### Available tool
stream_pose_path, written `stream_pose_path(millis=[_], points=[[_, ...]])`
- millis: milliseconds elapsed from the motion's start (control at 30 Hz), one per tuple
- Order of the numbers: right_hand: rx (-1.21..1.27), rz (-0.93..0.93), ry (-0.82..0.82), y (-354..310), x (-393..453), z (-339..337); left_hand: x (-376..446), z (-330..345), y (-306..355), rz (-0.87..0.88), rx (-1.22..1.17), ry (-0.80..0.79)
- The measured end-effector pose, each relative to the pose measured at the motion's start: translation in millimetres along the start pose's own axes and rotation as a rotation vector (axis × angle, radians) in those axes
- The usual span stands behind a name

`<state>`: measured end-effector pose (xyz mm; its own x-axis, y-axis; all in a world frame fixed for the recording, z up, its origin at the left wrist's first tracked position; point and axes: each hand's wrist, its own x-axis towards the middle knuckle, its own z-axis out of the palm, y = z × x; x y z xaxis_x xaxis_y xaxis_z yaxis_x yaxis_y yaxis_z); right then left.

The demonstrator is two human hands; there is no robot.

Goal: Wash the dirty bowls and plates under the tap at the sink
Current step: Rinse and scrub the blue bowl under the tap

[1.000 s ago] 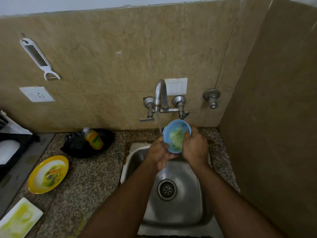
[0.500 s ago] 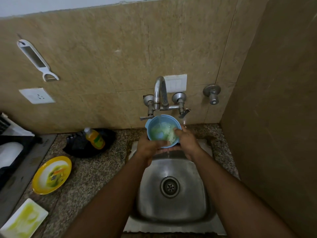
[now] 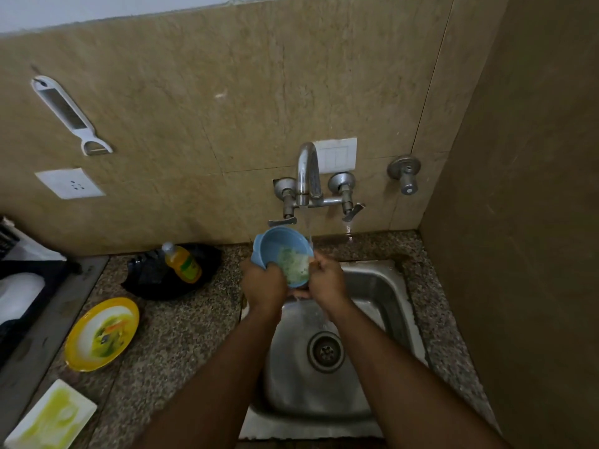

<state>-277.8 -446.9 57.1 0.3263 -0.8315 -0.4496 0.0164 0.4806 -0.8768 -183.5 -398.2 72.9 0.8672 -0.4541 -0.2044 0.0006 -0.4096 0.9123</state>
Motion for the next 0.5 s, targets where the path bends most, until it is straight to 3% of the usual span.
stream_pose_path(millis=[100,200,300,500], points=[[-0.062,0.025,-0.057,-3,0,-3,0,-7,0,-0.045,-0.024,-0.031],[-0.492,-0.211,0.212,-6,9,-5,1,-7,-3,-0.069,-0.022,-0.077],[-0.515,-0.218,0.282,-20,10,-4,-6,-9,9,-0.061,-0.066,-0.123],[-0.489,-0.130,-0.079,-27,5,-19,-4,-14,20,-0.032,-0.006,-0.032]])
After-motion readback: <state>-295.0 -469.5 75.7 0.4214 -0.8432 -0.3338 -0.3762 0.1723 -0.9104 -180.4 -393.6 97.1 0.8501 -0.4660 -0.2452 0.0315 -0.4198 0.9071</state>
